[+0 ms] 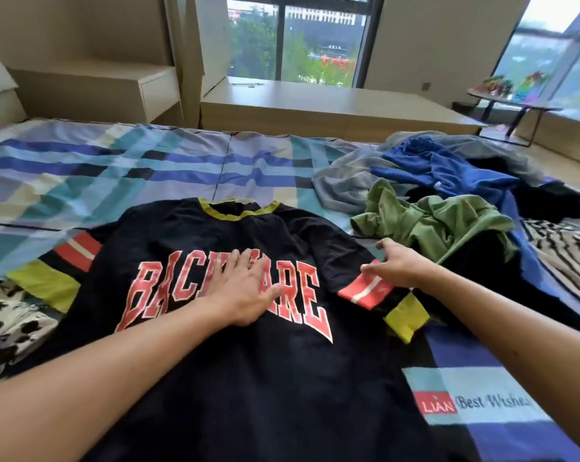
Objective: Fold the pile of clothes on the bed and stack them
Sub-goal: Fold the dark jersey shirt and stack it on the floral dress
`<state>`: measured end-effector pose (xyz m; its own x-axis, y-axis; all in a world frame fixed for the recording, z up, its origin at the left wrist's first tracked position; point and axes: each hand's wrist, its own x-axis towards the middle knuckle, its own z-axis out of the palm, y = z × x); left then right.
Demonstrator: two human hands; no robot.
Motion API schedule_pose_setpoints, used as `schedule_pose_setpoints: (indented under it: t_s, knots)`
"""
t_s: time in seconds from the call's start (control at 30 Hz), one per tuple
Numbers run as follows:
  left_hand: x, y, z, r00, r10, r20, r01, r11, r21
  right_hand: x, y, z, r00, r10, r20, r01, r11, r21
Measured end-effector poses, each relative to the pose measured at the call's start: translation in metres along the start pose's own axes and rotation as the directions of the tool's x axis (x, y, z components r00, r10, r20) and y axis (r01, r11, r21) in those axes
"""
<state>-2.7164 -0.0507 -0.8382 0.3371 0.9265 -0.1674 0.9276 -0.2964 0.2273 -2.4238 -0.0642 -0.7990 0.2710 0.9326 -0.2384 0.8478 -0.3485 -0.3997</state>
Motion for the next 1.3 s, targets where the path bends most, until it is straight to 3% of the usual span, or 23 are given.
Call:
schedule_pose_setpoints:
  t_s: [0.07,0.17,0.33,0.4,0.57,0.63,0.7,0.77,0.8,0.87,0.93,1.0,1.07,1.17,1.23,1.3]
  knots:
    - [0.004,0.008,-0.004,1.0,-0.02,-0.007,0.02,1.0,0.015,-0.005,0.01,-0.007,0.995,0.07,0.069,-0.07,0.998,-0.003]
    - [0.011,0.022,-0.008,0.998,-0.002,-0.059,0.004,0.999,0.046,-0.005,0.017,-0.017,0.986,0.047,0.16,-0.055,0.997,0.049]
    - [0.028,0.055,-0.006,0.993,0.088,-0.078,-0.084,0.995,0.046,0.009,0.012,-0.052,0.999,0.024,0.032,-0.031,0.969,0.245]
    - [0.038,0.068,-0.003,0.988,0.122,-0.09,-0.12,0.992,0.033,0.014,0.013,-0.069,0.998,0.005,0.066,-0.024,0.96,0.28]
    - [0.063,0.104,0.016,0.981,0.176,-0.082,-0.179,0.983,-0.032,0.022,0.021,-0.107,0.985,-0.026,0.171,0.021,0.999,0.031]
    - [0.071,0.115,0.025,0.98,0.181,-0.078,-0.185,0.982,-0.044,0.027,0.02,-0.117,0.997,-0.074,0.036,0.078,0.99,-0.116]
    - [0.077,0.119,0.035,0.982,0.176,-0.067,-0.18,0.983,-0.048,0.037,0.024,-0.121,0.969,-0.143,-0.2,0.105,0.976,-0.192]
    - [0.081,0.119,0.046,0.984,0.166,-0.058,-0.168,0.985,-0.028,0.042,0.03,-0.121,0.912,-0.161,-0.378,0.126,0.985,-0.115]
    - [0.081,0.117,0.051,0.984,0.167,-0.061,-0.167,0.986,-0.005,0.044,0.035,-0.12,0.914,-0.127,-0.386,0.118,0.992,-0.046]
    - [0.082,0.115,0.06,0.982,0.172,-0.08,-0.17,0.985,0.041,0.043,0.042,-0.116,0.975,-0.037,-0.217,0.045,0.998,0.033]
    - [0.083,0.115,0.063,0.982,0.169,-0.088,-0.164,0.985,0.061,0.039,0.046,-0.112,0.999,0.034,0.004,-0.033,0.999,-0.038]
    - [0.083,0.116,0.06,0.984,0.164,-0.065,-0.159,0.984,0.079,0.037,0.05,-0.107,0.993,0.083,0.078,-0.074,0.991,-0.113]
    - [0.084,0.12,0.051,0.984,0.162,-0.074,-0.155,0.983,0.097,0.035,0.049,-0.106,0.991,0.109,0.081,-0.104,0.992,-0.068]
    - [0.088,0.128,0.038,0.959,0.164,-0.233,-0.153,0.986,0.066,0.036,0.046,-0.117,0.993,0.117,0.014,-0.118,0.991,0.06]
    - [0.091,0.135,0.036,0.93,0.186,-0.316,-0.189,0.982,0.019,0.04,0.049,-0.124,0.991,0.111,-0.074,-0.09,0.967,0.238]
    - [0.092,0.14,0.04,0.934,0.219,-0.282,-0.234,0.972,-0.017,0.039,0.053,-0.125,0.99,0.072,-0.118,-0.009,0.887,0.462]
